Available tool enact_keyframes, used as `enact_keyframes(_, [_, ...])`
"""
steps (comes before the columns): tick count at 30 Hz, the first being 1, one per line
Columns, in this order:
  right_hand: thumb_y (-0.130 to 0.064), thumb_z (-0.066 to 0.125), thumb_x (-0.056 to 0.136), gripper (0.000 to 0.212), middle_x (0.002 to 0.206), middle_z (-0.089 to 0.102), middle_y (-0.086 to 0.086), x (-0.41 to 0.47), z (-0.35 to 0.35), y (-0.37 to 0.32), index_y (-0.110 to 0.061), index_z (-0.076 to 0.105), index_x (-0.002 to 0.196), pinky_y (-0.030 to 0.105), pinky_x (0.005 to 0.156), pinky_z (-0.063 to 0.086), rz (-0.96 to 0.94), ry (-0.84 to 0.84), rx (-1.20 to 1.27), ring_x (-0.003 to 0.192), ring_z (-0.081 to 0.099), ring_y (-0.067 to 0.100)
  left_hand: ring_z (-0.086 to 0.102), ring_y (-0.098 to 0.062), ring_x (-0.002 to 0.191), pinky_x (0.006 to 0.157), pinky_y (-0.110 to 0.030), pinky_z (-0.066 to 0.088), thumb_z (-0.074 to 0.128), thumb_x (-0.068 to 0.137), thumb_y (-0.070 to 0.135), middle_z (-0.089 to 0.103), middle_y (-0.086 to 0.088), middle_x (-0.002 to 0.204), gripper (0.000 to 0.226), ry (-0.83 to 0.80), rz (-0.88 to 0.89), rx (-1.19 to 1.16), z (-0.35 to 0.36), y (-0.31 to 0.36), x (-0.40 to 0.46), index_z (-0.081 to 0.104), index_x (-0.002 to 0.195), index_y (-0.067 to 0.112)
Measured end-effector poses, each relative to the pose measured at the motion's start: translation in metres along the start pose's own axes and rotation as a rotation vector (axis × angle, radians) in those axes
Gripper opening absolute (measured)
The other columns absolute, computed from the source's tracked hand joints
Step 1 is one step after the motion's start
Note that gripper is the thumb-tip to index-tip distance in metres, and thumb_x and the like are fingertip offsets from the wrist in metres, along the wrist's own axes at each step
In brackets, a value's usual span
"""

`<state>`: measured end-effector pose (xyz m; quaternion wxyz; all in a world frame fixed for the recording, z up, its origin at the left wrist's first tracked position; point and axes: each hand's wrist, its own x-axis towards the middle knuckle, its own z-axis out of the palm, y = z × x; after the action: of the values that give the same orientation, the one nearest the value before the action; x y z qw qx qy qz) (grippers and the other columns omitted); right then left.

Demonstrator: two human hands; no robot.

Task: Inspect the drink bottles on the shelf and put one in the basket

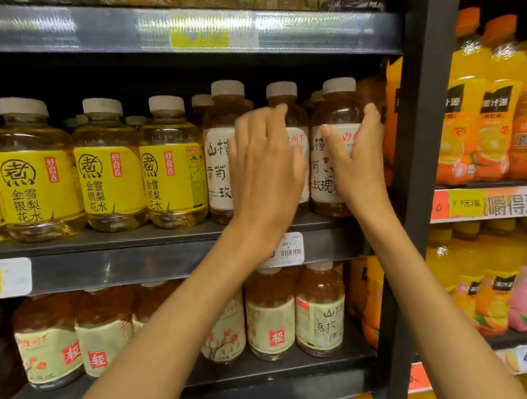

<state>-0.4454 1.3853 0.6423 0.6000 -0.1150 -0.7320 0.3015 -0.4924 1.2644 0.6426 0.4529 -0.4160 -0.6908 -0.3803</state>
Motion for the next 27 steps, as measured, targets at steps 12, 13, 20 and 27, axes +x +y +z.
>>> enact_keyframes(12, [-0.032,0.044,0.101,0.066,0.153,0.026,0.003,-0.018,-0.003,0.012,-0.022,0.005,0.153,0.045,0.112,0.035,0.051,-0.027,0.145,0.138,0.032,0.015,0.040,-0.023,0.066,0.113,-0.050,0.014,0.036,0.094,0.060,0.031,0.001,0.051,0.061,-0.229,0.019,0.435,0.010,-0.009,0.060,0.032,0.057,0.012])
enact_keyframes(13, [-0.031,0.044,0.101,0.065,0.153,0.026,0.002,-0.018,-0.004,0.012,-0.022,0.007,0.154,0.044,0.112,0.035,0.050,-0.028,0.152,0.138,0.031,0.013,0.038,-0.022,0.064,0.113,-0.051,0.013,0.036,0.095,0.060,0.030,0.001,0.051,0.061,-0.238,0.027,0.410,0.008,-0.010,0.061,0.029,0.056,0.014])
enact_keyframes(20, [-0.030,0.041,0.103,0.065,0.160,0.016,0.002,-0.020,-0.007,0.013,-0.019,0.002,0.154,0.045,0.115,0.030,0.007,-0.069,0.172,0.145,0.022,0.015,0.025,-0.015,0.051,0.104,-0.048,0.023,0.033,0.096,0.059,0.032,0.002,0.054,0.057,-0.286,0.047,0.357,0.001,-0.016,0.061,0.026,0.058,0.017])
enact_keyframes(27, [-0.013,0.049,0.099,0.072,0.157,0.012,0.013,-0.039,-0.009,0.007,-0.008,0.002,0.153,0.021,0.114,0.019,-0.047,-0.075,-0.039,0.142,0.016,0.013,0.044,-0.034,0.117,0.109,-0.046,0.018,0.037,0.098,0.048,0.058,-0.016,0.114,0.048,-0.151,0.024,0.355,0.012,-0.017,0.025,0.052,0.114,0.005])
